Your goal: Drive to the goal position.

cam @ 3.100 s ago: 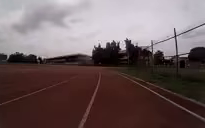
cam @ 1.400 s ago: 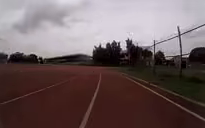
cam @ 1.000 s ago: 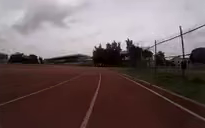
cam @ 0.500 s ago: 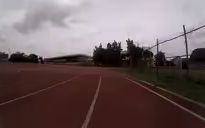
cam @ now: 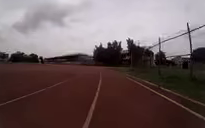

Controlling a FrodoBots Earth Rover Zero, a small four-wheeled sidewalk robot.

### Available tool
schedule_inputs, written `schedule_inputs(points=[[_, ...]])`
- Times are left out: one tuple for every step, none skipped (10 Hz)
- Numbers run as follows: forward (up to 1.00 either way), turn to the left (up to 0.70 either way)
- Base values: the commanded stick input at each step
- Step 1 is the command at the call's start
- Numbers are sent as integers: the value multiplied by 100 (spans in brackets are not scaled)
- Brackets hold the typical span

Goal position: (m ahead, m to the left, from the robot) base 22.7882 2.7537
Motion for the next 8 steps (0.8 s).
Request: schedule_inputs(points=[[70,0],[70,4],[70,8],[70,10],[70,1],[70,0],[70,0],[70,2]])
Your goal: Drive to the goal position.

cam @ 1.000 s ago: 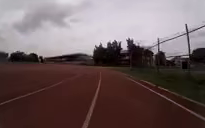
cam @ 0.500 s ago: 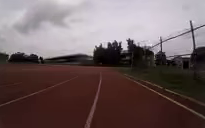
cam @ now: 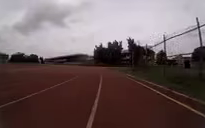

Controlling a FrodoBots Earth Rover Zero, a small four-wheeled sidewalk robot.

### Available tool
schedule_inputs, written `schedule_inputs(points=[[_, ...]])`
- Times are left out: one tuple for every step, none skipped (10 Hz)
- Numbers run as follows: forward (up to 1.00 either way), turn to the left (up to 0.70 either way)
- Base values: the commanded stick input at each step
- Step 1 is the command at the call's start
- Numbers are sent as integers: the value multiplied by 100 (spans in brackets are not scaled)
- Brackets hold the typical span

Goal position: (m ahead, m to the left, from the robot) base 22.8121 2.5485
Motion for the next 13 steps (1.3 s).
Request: schedule_inputs(points=[[70,6],[70,2],[70,0],[70,0],[70,0],[70,0],[70,0],[70,0],[70,0],[70,0],[70,0],[70,0],[70,0]])
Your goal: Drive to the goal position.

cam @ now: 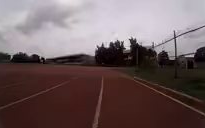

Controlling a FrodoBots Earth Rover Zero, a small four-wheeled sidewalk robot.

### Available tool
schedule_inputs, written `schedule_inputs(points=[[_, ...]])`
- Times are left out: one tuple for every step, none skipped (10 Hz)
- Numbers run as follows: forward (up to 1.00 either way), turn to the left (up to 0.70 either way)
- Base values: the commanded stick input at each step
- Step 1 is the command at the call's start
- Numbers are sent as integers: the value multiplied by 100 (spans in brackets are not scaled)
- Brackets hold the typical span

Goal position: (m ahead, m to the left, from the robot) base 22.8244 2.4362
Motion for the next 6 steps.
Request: schedule_inputs(points=[[70,-2],[70,-4],[70,-1],[70,-4],[70,-9],[70,-2]])
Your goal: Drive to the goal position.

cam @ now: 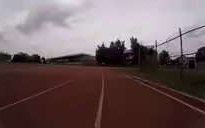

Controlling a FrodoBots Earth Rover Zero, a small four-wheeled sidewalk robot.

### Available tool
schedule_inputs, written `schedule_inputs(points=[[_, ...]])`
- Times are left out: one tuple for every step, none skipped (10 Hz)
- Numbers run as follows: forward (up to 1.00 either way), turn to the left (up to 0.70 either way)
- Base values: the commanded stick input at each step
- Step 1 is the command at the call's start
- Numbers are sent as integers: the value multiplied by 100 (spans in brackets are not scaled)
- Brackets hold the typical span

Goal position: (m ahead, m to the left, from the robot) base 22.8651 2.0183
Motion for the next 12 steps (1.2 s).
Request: schedule_inputs(points=[[70,-5],[70,-5],[70,-1],[70,-5],[70,-1],[70,-6],[70,-7],[70,0],[70,-5],[70,-6],[70,-1],[70,-4]])
